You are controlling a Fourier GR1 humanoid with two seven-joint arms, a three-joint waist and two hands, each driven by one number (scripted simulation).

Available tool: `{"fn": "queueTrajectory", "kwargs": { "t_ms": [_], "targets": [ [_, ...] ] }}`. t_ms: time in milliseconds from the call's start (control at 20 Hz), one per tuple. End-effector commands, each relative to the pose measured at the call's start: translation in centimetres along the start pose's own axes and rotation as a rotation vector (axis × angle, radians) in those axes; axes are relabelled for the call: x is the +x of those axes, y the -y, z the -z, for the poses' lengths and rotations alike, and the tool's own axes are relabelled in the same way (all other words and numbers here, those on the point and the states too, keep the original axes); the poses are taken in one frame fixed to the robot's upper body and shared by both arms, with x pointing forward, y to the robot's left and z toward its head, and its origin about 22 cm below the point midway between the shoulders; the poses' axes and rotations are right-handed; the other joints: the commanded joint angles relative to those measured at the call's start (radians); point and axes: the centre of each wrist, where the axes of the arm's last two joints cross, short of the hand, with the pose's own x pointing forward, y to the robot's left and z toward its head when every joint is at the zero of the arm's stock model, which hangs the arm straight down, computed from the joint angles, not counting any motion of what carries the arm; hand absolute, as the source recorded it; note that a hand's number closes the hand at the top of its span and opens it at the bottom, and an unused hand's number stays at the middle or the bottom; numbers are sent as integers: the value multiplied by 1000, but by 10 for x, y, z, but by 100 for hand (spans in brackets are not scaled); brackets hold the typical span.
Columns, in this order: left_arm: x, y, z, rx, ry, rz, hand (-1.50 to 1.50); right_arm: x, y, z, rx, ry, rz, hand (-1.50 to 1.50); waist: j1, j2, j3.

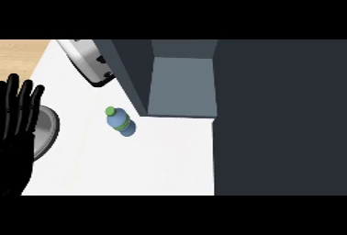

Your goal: Pick up the bottled water, place it into the cabinet and close the cabinet

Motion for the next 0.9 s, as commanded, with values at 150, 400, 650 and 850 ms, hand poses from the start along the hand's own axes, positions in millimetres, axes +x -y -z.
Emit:
{"fn": "queueTrajectory", "kwargs": {
  "t_ms": [150,400,650,850],
  "targets": [
    [-6,19,18,204,-11,106,-150,12,-1,-14,-11,28,51,-150,-35,-38,19],
    [-20,43,6,352,-258,5,-150,3,-2,-49,58,-216,190,-150,-49,-39,20],
    [-7,86,-3,353,-285,-10,-150,48,-1,-64,56,-225,188,-150,-35,-40,19],
    [16,102,6,379,-293,-5,-150,76,-6,-89,28,-255,191,-150,-38,-41,19]
  ]
}}
